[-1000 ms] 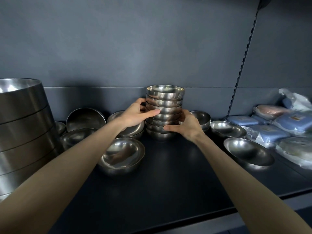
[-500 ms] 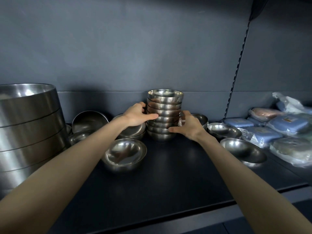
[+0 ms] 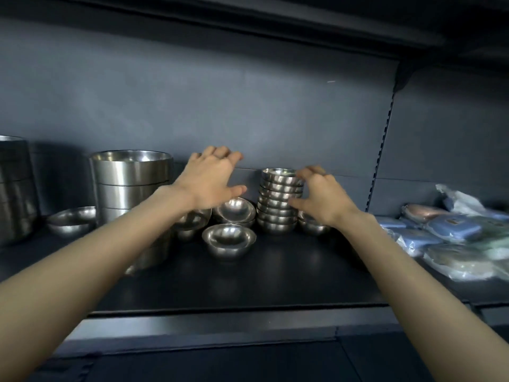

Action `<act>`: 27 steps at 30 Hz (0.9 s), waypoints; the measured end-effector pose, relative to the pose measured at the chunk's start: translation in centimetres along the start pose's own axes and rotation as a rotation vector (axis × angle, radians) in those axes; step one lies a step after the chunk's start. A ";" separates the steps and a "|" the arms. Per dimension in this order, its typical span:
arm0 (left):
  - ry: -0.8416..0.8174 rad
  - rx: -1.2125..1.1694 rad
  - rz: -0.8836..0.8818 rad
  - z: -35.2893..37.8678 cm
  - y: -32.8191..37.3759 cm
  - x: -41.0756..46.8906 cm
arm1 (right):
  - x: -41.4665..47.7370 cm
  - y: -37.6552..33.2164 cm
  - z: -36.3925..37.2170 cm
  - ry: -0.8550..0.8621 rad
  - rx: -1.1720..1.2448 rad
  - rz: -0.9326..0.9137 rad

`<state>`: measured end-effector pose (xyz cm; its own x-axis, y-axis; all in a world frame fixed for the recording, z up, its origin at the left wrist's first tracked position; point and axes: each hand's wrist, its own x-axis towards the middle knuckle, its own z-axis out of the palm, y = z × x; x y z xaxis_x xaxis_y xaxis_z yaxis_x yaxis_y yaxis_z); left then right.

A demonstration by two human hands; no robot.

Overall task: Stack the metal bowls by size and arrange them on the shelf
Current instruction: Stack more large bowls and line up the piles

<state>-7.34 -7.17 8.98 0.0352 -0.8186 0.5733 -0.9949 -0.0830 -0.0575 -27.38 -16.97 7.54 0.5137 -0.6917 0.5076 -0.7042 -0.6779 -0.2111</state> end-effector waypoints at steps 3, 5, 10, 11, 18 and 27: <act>0.019 0.058 -0.030 -3.1 0.0 -4.7 | -2.6 -3.1 -1.0 0.024 0.028 -0.076; 0.015 0.093 -0.046 -4.4 -0.1 -7.8 | -4.3 -5.1 -0.9 0.026 0.049 -0.112; -0.008 0.111 -0.101 -6.0 -2.0 -14.8 | -7.2 -9.9 0.4 -0.053 0.052 -0.177; -0.011 0.107 -0.113 -6.1 -2.7 -15.9 | -7.5 -10.8 0.7 -0.062 0.057 -0.189; -0.022 0.029 -0.186 -6.7 -8.9 -20.3 | -7.8 -16.7 3.2 -0.099 0.097 -0.184; -0.110 -0.174 -0.185 -2.6 -17.7 -21.8 | -6.3 -22.0 8.9 -0.113 0.198 -0.021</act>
<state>9.23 13.57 -0.40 0.2185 -0.8560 0.4685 -0.9715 -0.1458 0.1868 -10.74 0.06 1.57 0.5864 -0.6929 0.4195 -0.5884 -0.7203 -0.3674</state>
